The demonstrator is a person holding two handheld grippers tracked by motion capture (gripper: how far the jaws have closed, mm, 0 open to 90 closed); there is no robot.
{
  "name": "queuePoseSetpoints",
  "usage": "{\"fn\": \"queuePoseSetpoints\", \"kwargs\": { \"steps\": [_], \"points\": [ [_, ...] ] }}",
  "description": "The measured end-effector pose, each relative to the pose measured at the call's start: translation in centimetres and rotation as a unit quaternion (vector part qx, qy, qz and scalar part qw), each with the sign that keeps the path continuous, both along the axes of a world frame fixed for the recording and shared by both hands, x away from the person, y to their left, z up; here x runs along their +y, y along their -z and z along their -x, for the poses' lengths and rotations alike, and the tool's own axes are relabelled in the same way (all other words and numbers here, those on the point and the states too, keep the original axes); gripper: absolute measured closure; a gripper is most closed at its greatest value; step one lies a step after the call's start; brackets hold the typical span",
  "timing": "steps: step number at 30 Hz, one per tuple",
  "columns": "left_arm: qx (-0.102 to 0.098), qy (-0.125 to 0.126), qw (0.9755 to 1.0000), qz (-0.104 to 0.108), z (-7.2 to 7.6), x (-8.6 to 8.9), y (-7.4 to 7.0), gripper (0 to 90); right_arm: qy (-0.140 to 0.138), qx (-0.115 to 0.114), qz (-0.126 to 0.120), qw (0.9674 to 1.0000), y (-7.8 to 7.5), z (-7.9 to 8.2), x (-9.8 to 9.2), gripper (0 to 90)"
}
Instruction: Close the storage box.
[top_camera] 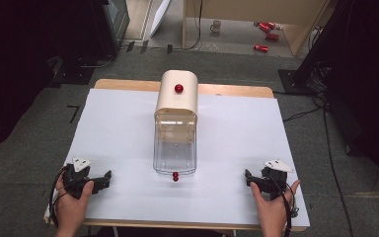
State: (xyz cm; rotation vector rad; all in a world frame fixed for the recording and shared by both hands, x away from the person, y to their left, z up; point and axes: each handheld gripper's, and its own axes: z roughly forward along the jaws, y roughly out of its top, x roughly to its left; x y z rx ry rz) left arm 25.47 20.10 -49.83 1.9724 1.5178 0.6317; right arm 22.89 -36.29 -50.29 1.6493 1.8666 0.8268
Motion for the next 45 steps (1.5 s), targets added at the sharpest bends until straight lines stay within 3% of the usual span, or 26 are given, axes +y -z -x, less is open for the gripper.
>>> {"fn": "queuePoseSetpoints", "kwargs": {
  "steps": [4, 7, 9, 12, 15, 19, 23, 31, 45],
  "points": [
    [0.000, 0.000, 1.0000, 0.000, 0.0, 0.0, 0.0, 0.0, 0.003, -0.001, 0.003, 1.0000, 0.0, 0.1, 0.1, 12.4],
    [0.000, 0.000, 1.0000, 0.000, 0.0, 0.0, 0.0, 0.0, 0.038, 0.000, 0.004, 0.9993, -0.1, 0.5, 0.9, 12.8],
    [0.000, 0.000, 1.0000, 0.000, 0.0, 0.0, 0.0, 0.0, 0.037, 0.000, 0.003, 0.9993, -0.2, 0.5, 1.1, 12.8],
    [0.000, 0.000, 1.0000, 0.000, 0.0, 0.0, 0.0, 0.0, 0.023, -0.006, -0.015, 0.9996, -0.8, 1.0, 2.2, 12.9],
    [0.000, 0.000, 1.0000, 0.000, 0.0, 0.0, 0.0, 0.0, 0.012, -0.009, -0.018, 0.9997, -1.2, 1.3, 3.2, 12.9],
    [0.000, 0.000, 1.0000, 0.000, 0.0, 0.0, 0.0, 0.0, -0.016, -0.025, -0.018, 0.9994, -2.3, 1.9, 6.0, 12.8],
    [0.000, 0.000, 1.0000, 0.000, 0.0, 0.0, 0.0, 0.0, -0.032, -0.030, -0.029, 0.9986, -2.9, 2.2, 7.7, 13.0],
    [0.000, 0.000, 1.0000, 0.000, 0.0, 0.0, 0.0, 0.0, -0.078, -0.040, -0.043, 0.9952, -4.1, 2.8, 11.8, 14.3],
    [0.000, 0.000, 1.0000, 0.000, 0.0, 0.0, 0.0, 0.0, -0.121, -0.061, -0.065, 0.9887, -5.4, 3.3, 16.4, 16.6]
  ]
}}
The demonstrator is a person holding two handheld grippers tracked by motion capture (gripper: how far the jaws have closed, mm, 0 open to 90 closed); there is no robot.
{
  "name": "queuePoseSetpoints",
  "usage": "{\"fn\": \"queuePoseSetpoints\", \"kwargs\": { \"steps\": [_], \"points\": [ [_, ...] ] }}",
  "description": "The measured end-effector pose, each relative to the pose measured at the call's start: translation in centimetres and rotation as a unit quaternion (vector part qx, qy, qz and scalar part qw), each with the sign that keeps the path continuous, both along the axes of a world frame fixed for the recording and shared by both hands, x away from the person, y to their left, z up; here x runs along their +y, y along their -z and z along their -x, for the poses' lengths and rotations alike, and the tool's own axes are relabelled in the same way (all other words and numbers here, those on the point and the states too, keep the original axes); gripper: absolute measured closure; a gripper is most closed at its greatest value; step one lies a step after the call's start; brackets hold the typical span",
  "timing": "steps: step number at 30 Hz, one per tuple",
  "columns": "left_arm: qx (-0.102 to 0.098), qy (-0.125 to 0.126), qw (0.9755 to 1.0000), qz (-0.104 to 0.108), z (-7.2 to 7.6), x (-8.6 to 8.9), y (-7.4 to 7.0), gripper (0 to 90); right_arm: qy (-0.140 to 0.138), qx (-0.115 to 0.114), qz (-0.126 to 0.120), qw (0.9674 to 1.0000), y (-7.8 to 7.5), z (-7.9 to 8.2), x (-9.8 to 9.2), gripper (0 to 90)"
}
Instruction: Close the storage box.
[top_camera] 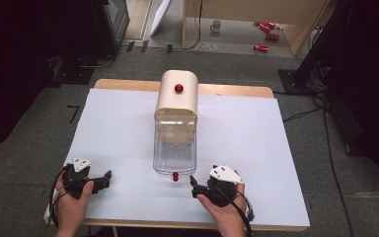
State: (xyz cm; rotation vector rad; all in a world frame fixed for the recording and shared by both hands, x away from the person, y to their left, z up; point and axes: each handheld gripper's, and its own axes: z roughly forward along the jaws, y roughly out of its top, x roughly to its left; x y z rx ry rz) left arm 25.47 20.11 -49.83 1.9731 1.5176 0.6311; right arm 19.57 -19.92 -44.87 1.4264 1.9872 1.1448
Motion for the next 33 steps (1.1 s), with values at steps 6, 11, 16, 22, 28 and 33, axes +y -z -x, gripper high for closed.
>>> {"fn": "queuePoseSetpoints", "kwargs": {
  "steps": [6, 11, 16, 22, 28, 33],
  "points": [
    [0.000, 0.000, 1.0000, 0.000, 0.0, 0.0, 0.0, 0.0, -0.012, -0.001, -0.014, 0.9998, -0.2, 0.2, 1.5, 16.4],
    [0.000, 0.000, 1.0000, 0.000, 0.0, 0.0, 0.0, 0.0, -0.021, -0.001, -0.016, 0.9996, -0.2, 0.3, 2.5, 24.9],
    [0.000, 0.000, 1.0000, 0.000, 0.0, 0.0, 0.0, 0.0, -0.025, -0.003, -0.008, 0.9996, -0.2, 0.5, 3.3, 36.4],
    [0.000, 0.000, 1.0000, 0.000, 0.0, 0.0, 0.0, 0.0, -0.012, -0.003, -0.017, 0.9998, -0.4, 0.6, 3.2, 44.1],
    [0.000, 0.000, 1.0000, 0.000, 0.0, 0.0, 0.0, 0.0, -0.009, -0.006, -0.023, 0.9997, -0.5, 1.1, 3.3, 51.1],
    [0.000, 0.000, 1.0000, 0.000, 0.0, 0.0, 0.0, 0.0, -0.005, -0.009, -0.016, 0.9998, -0.3, 1.6, 3.6, 53.6]
  ]
}}
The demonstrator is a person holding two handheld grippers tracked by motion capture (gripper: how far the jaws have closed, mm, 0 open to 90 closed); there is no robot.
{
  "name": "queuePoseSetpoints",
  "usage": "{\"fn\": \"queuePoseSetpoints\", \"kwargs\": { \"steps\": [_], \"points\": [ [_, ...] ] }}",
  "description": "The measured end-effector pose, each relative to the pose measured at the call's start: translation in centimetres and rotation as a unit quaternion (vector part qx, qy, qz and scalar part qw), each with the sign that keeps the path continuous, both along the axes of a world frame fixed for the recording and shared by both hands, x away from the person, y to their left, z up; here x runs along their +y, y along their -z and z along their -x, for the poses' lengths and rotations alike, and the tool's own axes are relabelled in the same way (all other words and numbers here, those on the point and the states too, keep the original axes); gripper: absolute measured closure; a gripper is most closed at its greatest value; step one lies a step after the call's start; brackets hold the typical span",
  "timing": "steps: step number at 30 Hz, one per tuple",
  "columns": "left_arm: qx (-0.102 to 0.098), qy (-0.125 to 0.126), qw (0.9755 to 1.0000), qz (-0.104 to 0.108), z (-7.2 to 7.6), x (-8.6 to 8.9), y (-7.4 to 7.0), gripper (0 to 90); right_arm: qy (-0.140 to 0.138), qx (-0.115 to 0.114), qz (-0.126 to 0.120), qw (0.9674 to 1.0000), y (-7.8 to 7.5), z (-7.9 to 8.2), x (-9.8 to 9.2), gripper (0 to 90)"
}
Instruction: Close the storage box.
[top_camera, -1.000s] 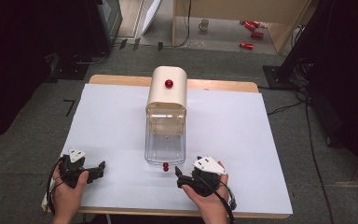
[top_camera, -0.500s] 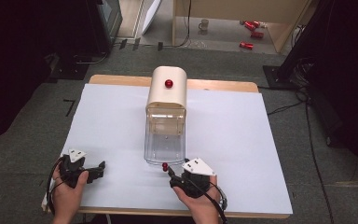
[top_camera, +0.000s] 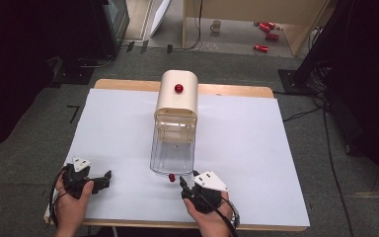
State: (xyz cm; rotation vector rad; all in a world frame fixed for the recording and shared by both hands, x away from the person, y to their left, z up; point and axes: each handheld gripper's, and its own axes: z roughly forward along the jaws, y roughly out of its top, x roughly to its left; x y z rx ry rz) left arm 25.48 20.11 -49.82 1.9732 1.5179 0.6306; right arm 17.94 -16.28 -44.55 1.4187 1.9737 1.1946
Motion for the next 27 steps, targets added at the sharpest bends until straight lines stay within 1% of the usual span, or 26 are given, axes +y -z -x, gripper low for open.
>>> {"fn": "queuePoseSetpoints", "kwargs": {
  "steps": [5, 10, 15, 16, 17, 18, 19, 23, 26, 27],
  "points": [
    [0.000, 0.000, 1.0000, 0.000, 0.0, 0.0, 0.0, 0.0, 0.003, 0.005, -0.007, 1.0000, 0.4, 0.3, -0.1, 56.7],
    [0.000, 0.000, 1.0000, 0.000, 0.0, 0.0, 0.0, 0.0, 0.013, -0.003, -0.014, 0.9998, 0.5, 0.0, -0.2, 58.2],
    [0.000, 0.000, 1.0000, 0.000, 0.0, 0.0, 0.0, 0.0, 0.011, -0.004, -0.018, 0.9998, 0.3, -0.4, -0.4, 59.1],
    [0.000, 0.000, 1.0000, 0.000, 0.0, 0.0, 0.0, 0.0, 0.011, -0.007, -0.025, 0.9996, 0.1, -0.4, -0.5, 59.5],
    [0.000, 0.000, 1.0000, 0.000, 0.0, 0.0, 0.0, 0.0, 0.011, -0.007, -0.025, 0.9996, 0.1, -0.4, -0.5, 59.5],
    [0.000, 0.000, 1.0000, 0.000, 0.0, 0.0, 0.0, 0.0, 0.011, -0.011, -0.027, 0.9995, -0.3, -0.5, -0.6, 59.7],
    [0.000, 0.000, 1.0000, 0.000, 0.0, 0.0, 0.0, 0.0, 0.009, -0.015, -0.025, 0.9995, -0.4, -0.6, -0.7, 59.7],
    [0.000, 0.000, 1.0000, 0.000, 0.0, 0.0, 0.0, 0.0, 0.008, -0.019, -0.025, 0.9995, -0.9, -1.0, -0.8, 59.7],
    [0.000, 0.000, 1.0000, 0.000, 0.0, 0.0, 0.0, 0.0, 0.011, -0.022, -0.031, 0.9992, -1.3, -1.7, -0.9, 60.2],
    [0.000, 0.000, 1.0000, 0.000, 0.0, 0.0, 0.0, 0.0, 0.011, -0.022, -0.031, 0.9992, -1.3, -1.7, -0.9, 60.2]
  ]
}}
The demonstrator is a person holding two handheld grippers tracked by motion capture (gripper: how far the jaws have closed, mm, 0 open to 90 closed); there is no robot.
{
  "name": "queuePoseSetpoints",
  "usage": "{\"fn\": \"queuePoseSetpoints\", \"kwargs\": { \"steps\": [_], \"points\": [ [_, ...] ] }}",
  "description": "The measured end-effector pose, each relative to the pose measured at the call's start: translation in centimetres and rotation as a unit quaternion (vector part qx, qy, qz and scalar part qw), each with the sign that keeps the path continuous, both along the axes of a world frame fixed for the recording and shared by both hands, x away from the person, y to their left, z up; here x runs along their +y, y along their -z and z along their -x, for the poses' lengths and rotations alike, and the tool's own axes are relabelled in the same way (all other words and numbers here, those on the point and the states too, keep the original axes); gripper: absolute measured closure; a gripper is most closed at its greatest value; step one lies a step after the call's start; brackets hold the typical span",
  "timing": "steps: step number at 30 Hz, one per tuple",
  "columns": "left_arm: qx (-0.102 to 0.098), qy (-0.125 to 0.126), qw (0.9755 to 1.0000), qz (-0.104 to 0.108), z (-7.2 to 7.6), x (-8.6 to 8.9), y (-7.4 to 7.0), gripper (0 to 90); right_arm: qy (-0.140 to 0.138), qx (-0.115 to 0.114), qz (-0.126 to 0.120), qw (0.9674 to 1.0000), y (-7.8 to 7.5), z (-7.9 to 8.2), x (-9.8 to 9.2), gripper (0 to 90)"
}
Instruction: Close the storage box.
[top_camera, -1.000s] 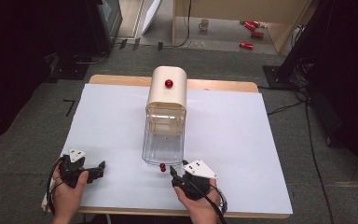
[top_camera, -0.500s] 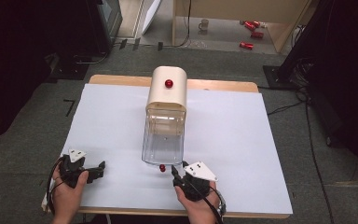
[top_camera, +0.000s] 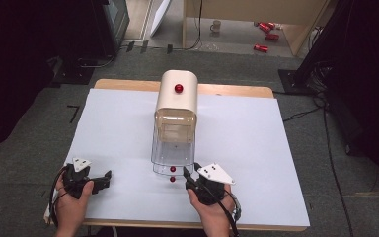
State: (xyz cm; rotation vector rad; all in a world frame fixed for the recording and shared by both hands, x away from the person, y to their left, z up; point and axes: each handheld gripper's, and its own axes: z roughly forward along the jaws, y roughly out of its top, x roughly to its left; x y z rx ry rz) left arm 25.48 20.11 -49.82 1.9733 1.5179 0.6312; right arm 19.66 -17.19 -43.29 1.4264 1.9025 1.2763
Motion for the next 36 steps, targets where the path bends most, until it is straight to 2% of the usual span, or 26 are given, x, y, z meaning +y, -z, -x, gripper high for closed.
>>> {"fn": "queuePoseSetpoints", "kwargs": {
  "steps": [11, 24, 26, 33, 36],
  "points": [
    [0.000, 0.000, 1.0000, 0.000, 0.0, 0.0, 0.0, 0.0, 0.007, -0.019, 0.004, 0.9998, -1.4, -2.5, 0.0, 61.9],
    [0.000, 0.000, 1.0000, 0.000, 0.0, 0.0, 0.0, 0.0, 0.017, -0.026, 0.008, 0.9995, -2.3, -4.9, -0.4, 60.7],
    [0.000, 0.000, 1.0000, 0.001, 0.0, 0.0, 0.0, 0.0, 0.020, -0.025, 0.009, 0.9995, -2.4, -5.4, -0.5, 58.7],
    [0.000, 0.000, 1.0000, 0.000, 0.0, 0.0, 0.0, 0.0, 0.025, -0.012, 0.005, 0.9996, -2.4, -7.6, -0.8, 43.3],
    [0.000, 0.000, 1.0000, 0.000, 0.0, 0.0, 0.0, 0.0, 0.029, -0.010, 0.004, 0.9995, -2.3, -8.1, -0.8, 40.1]
  ]
}}
